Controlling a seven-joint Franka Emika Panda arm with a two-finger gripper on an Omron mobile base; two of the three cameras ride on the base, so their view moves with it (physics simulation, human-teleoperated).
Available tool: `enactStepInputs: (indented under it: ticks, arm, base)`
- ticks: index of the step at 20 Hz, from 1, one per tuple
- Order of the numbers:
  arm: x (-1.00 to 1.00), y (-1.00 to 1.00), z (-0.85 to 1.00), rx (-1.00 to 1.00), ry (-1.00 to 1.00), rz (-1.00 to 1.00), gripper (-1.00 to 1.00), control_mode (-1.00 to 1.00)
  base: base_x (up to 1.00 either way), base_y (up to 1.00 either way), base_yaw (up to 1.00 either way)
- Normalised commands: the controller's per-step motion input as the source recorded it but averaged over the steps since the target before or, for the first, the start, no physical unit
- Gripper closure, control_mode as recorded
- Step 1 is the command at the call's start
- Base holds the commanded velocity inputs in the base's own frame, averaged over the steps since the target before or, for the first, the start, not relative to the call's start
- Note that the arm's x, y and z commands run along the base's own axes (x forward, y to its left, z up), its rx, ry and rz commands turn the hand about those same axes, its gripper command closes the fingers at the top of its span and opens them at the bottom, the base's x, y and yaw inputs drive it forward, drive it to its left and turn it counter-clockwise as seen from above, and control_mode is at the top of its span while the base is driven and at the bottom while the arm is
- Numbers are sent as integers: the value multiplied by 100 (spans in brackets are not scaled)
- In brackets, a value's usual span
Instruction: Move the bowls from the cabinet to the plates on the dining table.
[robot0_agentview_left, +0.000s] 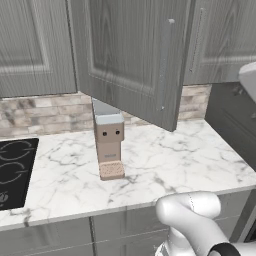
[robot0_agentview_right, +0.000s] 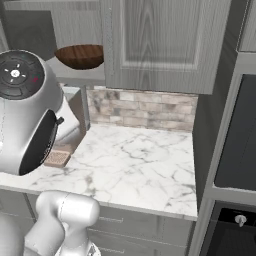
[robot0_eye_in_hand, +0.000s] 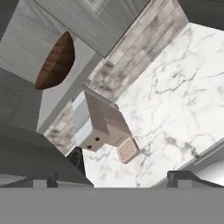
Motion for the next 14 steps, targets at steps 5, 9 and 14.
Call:
enactStepInputs:
  ticks: [5, 9, 14]
  arm:
    - [0, 0, 0, 24, 0, 0, -100, -100]
    - [1, 8, 6, 13, 0, 0, -100, -100]
    - [0, 28, 17, 6, 0, 0, -100, -100]
  base:
    - [0, 0, 0]
    - [0, 0, 0]
    - [0, 0, 0]
